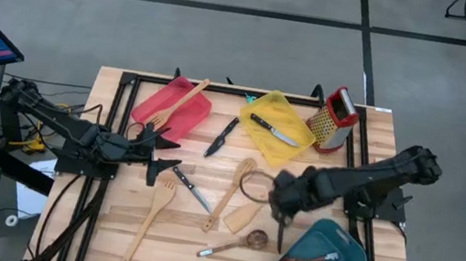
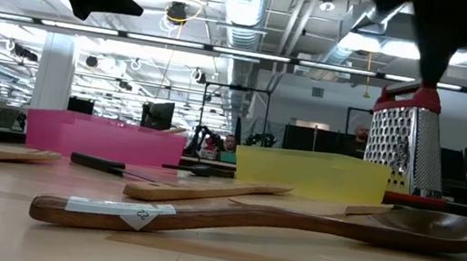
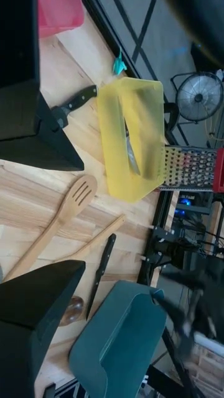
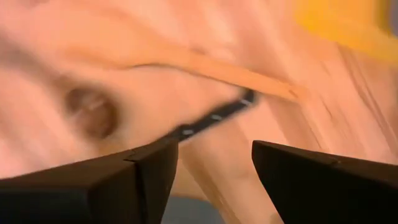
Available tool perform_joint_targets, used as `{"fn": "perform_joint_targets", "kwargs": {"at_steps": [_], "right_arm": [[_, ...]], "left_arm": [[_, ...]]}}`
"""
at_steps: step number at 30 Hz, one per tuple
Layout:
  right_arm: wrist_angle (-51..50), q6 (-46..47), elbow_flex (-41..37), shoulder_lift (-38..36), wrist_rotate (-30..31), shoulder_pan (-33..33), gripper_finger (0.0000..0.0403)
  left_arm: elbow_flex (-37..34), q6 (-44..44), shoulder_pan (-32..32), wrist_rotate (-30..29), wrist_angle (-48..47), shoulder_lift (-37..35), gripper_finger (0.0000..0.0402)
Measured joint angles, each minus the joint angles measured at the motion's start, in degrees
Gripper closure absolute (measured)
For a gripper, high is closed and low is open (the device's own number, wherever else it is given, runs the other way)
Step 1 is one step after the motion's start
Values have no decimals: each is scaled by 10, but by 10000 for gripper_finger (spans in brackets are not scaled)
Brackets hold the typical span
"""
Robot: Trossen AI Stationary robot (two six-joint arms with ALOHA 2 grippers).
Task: Pick & Place Kitchen Items
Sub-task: Put the right black knife into the yellow bin
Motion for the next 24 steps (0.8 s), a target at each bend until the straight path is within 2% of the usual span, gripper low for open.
{"fn": "perform_joint_targets", "kwargs": {"at_steps": [3, 9, 16, 24], "right_arm": [[-18, 62, 0, 24, 0, -19, 176], [-1, 124, -18, 72, 1, -25, 162], [81, 167, -107, 82, -17, -26, 161], [204, 174, -184, 82, -20, -37, 161]], "left_arm": [[0, 2, 0, 1, 0, 0, 174], [0, 10, 0, 16, 0, 0, 174], [0, 10, 0, 16, 0, 0, 174], [0, 10, 0, 15, 0, 0, 174]]}}
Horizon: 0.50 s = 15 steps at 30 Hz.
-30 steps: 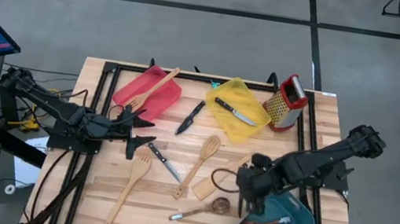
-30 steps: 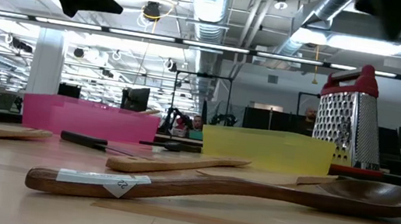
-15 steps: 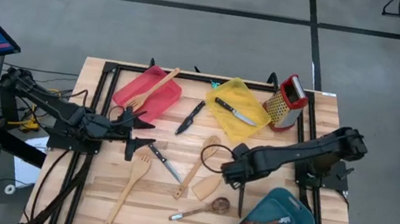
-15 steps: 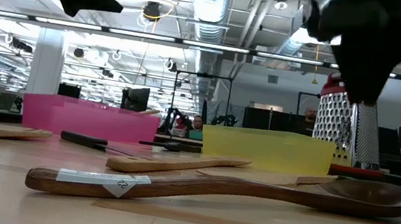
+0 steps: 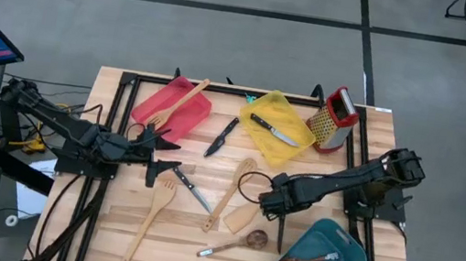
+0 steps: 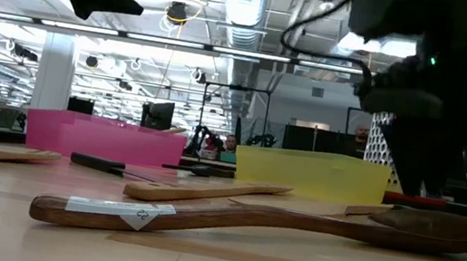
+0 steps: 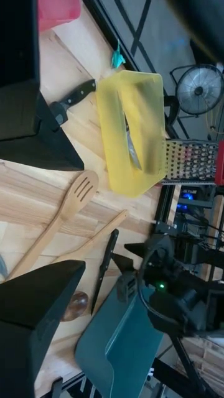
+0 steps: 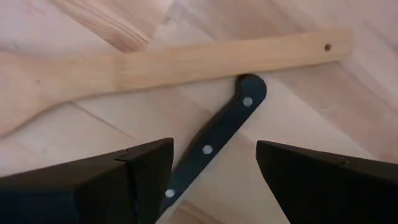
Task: Pick & Place Kitchen Items
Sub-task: Put the right black knife into the yellow bin
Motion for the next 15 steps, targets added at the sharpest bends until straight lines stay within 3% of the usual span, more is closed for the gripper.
{"fn": "perform_joint_targets", "kwargs": {"at_steps": [9, 12, 15], "right_arm": [[108, 23, -85, -4, -45, -4, 165], [115, 40, -86, -4, -47, -4, 193], [120, 45, -86, -3, -48, -6, 249]], "left_arm": [[0, 0, 0, 0, 0, 0, 174], [0, 0, 0, 0, 0, 0, 174], [0, 0, 0, 0, 0, 0, 174]]}}
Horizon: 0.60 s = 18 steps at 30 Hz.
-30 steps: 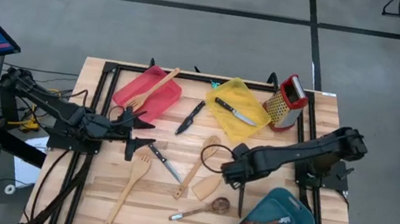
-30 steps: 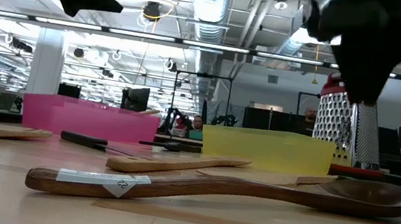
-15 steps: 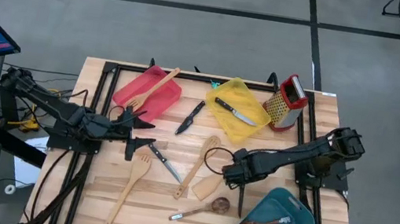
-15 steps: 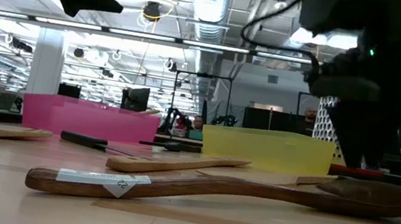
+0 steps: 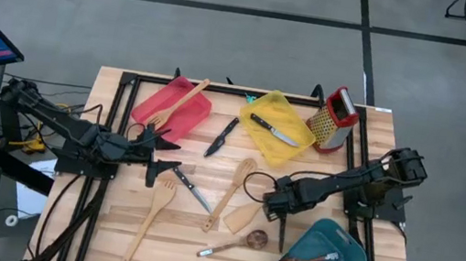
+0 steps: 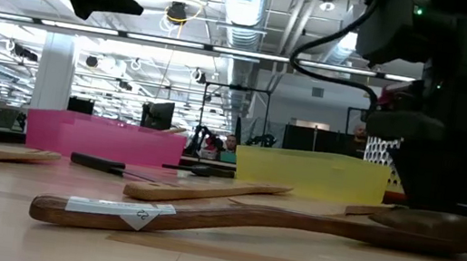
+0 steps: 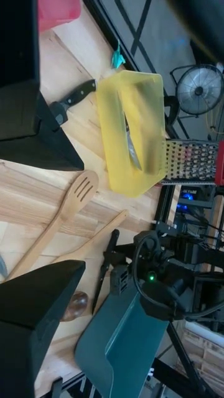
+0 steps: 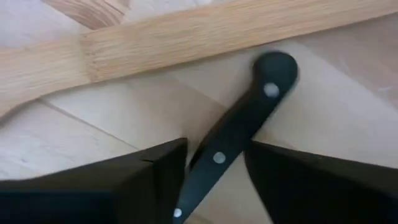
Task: Pick & Place Kitchen Items
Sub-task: Put the right black knife into the yellow bin
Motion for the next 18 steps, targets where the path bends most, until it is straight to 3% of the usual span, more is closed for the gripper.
{"fn": "perform_joint_targets", "kwargs": {"at_steps": [5, 13, 18], "right_arm": [[7, 2, 0, 0, 9, -3, 337], [54, 9, -2, 1, 61, -11, 338], [74, 11, -4, -16, 126, -12, 337]], "left_arm": [[0, 0, 0, 0, 0, 0, 174], [0, 0, 0, 0, 0, 0, 174], [0, 0, 0, 0, 0, 0, 174]]}}
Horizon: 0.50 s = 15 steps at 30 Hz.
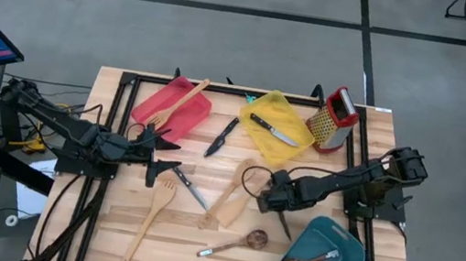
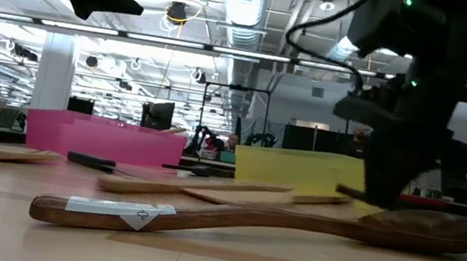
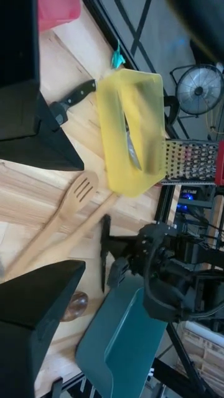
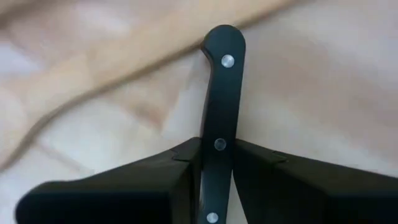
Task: Pick & Place Kitchen Items
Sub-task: Put the right black knife into the yellow bin
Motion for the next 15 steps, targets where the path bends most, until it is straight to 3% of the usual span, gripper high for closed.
{"fn": "perform_joint_targets", "kwargs": {"at_steps": [9, 15], "right_arm": [[33, -33, 1, -74, 73, -3, 336], [178, -147, 1, -144, 130, -3, 336]], "left_arm": [[0, 0, 0, 0, 0, 0, 174], [0, 0, 0, 0, 0, 0, 174]]}}
